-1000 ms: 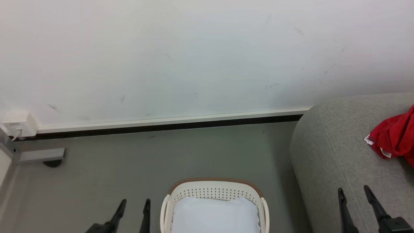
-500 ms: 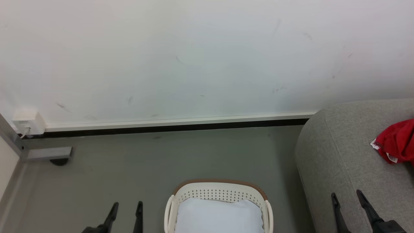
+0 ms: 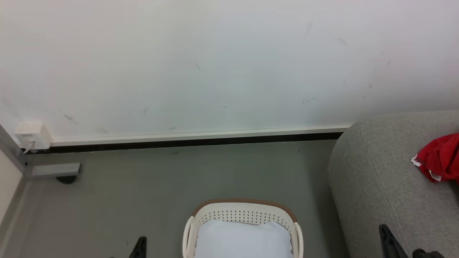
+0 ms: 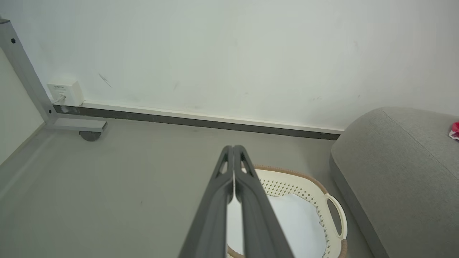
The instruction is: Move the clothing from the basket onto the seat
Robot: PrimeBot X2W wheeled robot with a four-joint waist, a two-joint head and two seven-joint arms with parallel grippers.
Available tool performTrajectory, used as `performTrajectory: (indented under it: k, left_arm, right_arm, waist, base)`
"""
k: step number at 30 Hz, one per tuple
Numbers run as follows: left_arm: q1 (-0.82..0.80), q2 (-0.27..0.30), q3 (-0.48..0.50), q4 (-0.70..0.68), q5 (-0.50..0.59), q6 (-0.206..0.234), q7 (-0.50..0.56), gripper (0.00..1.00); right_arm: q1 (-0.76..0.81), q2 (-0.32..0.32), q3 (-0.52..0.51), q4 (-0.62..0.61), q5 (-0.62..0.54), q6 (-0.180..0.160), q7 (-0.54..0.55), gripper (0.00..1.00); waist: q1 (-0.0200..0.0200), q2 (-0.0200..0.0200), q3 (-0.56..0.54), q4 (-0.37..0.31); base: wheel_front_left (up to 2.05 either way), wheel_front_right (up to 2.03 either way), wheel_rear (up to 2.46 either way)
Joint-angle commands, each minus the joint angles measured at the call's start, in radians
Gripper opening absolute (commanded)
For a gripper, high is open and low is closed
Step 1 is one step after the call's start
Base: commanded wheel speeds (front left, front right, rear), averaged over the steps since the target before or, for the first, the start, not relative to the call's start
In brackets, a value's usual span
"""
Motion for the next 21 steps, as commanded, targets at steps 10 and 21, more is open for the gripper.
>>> performTrajectory:
  k: [10, 21]
  left_arm:
    - [-0.037, 0.003, 0.032, -0.026, -0.231, -0.017, 0.054, 0.00]
    - [-0.056, 0.004, 0.055, -0.036, -0.416, -0.031, 0.100, 0.00]
  right_arm:
    - [-0.030, -0.008, -0.014, -0.033, 0.247, 0.000, 0.053, 0.00]
    - [-0.044, -0.010, -0.024, -0.048, 0.445, 0.000, 0.098, 0.00]
  waist:
    - [0.0001, -0.0001, 0.003, 0.001]
    - [0.0001, -0.0001, 0.006, 0.001]
  base:
    - [0.00, 0.00, 0.00]
    - [0.00, 0.00, 0.00]
